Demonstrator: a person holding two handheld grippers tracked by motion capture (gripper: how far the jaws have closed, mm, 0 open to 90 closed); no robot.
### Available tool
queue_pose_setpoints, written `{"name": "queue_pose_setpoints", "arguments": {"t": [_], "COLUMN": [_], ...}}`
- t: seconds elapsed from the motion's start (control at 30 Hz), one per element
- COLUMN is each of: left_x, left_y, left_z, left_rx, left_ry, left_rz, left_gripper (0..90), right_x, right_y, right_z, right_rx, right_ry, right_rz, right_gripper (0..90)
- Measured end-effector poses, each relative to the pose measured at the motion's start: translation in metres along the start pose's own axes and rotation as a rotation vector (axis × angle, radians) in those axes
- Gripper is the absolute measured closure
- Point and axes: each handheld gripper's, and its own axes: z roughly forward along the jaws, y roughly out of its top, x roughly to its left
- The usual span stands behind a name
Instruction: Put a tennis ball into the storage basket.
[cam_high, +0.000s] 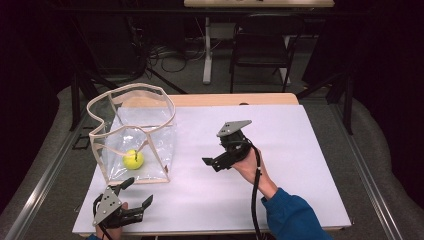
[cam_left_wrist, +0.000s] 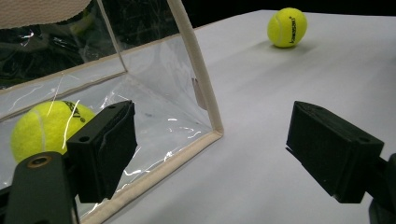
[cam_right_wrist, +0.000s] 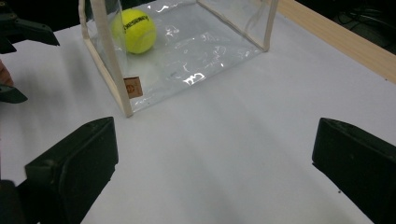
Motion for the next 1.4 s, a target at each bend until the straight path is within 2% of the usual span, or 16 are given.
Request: {"name": "queue_pose_setpoints", "arguments": {"t": [0.23,0.6,0.8,1.23,1.4], "left_x": [0.0,0.0,0.001,0.001,0.001], "left_y": [0.0,0.0,-0.001,0.0,0.0], "left_z": [0.0,0.001,-0.001,-0.002,-0.003], "left_rx": [0.0,0.002,0.001,-0.001,-0.001], "left_ry": [0.002,0.003,0.011,0.01,0.014], "left_rz": [-0.002,-0.001,-0.002,0.001,-0.001], "left_gripper": [15.8,15.8,15.8,15.8,15.8], "right_x": [-0.002,-0.001,-0.002,-0.005,-0.006], "right_y": [-0.016,-0.045,-0.052,-0.073,-0.075], "right_z": [-0.002,-0.003,-0.003,-0.016,-0.021], "right_rx": [-0.002,0.028,0.039,0.066,0.064], "right_ry": [0.004,-0.006,-0.011,-0.028,-0.037], "right_rz": [0.02,0.038,0.029,0.06,0.067], "right_gripper": [0.0,0.0,0.0,0.0,0.0]}}
